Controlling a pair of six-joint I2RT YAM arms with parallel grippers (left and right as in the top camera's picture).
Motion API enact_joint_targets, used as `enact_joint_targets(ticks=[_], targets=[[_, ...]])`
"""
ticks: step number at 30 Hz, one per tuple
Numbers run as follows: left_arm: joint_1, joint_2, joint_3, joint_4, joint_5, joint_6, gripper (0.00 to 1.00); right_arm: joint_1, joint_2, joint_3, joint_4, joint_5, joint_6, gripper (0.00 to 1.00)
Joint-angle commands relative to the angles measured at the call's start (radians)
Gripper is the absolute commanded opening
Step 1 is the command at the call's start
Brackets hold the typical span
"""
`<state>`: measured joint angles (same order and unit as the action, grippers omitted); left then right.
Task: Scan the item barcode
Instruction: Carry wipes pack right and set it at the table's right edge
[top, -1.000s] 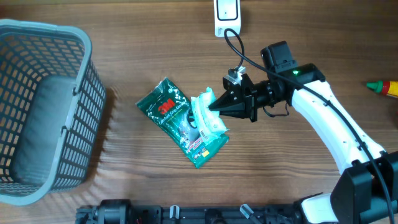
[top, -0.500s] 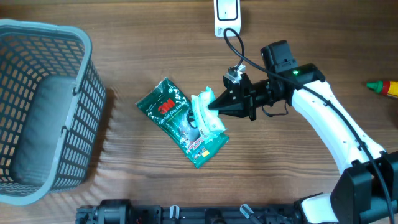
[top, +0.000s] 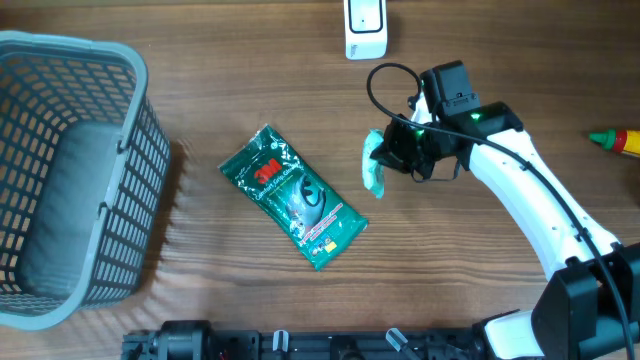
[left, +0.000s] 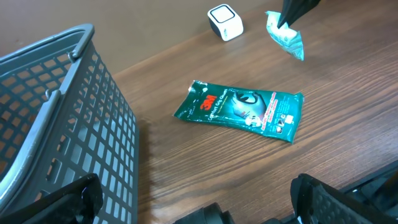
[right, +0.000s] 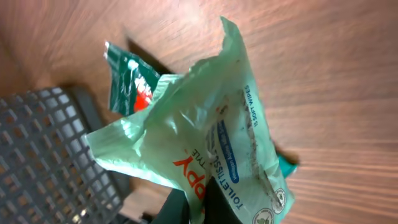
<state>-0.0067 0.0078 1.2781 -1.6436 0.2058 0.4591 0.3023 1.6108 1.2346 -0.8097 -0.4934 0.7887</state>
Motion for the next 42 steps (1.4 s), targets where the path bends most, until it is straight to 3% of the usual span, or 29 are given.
enact_joint_targets(ticks=[1,3,9,16,22,27,32,36,42], targets=[[-0.003,-0.003,0.000,0.000,-0.002,0.005,1.00,0.001,0.007,0.001,0.014,0.156,-0.012,0.04],[-0.003,-0.003,0.000,0.000,-0.002,0.005,1.00,0.002,0.007,0.001,0.020,0.257,-0.069,0.04],[-0.003,-0.003,0.000,0.000,-0.002,0.005,1.00,0.002,0.007,0.001,0.144,0.299,-0.502,0.04],[-0.003,-0.003,0.000,0.000,-0.002,0.005,1.00,0.003,0.051,0.001,0.433,0.297,-0.556,0.04],[-0.003,-0.003,0.000,0.000,-0.002,0.005,1.00,0.010,0.215,0.026,0.642,0.205,-0.607,0.04],[-0.003,-0.003,0.000,0.000,-0.002,0.005,1.00,0.027,0.421,0.276,0.669,0.237,-0.659,0.04],[-0.003,-0.003,0.000,0.000,-0.002,0.005,1.00,0.027,0.618,0.599,0.714,0.399,-0.755,0.04],[-0.003,-0.003,0.000,0.000,-0.002,0.005,1.00,0.025,0.740,0.700,0.806,0.414,-0.811,0.04],[-0.003,-0.003,0.000,0.000,-0.002,0.005,1.00,0.026,0.814,0.712,0.898,0.496,-0.816,0.04]])
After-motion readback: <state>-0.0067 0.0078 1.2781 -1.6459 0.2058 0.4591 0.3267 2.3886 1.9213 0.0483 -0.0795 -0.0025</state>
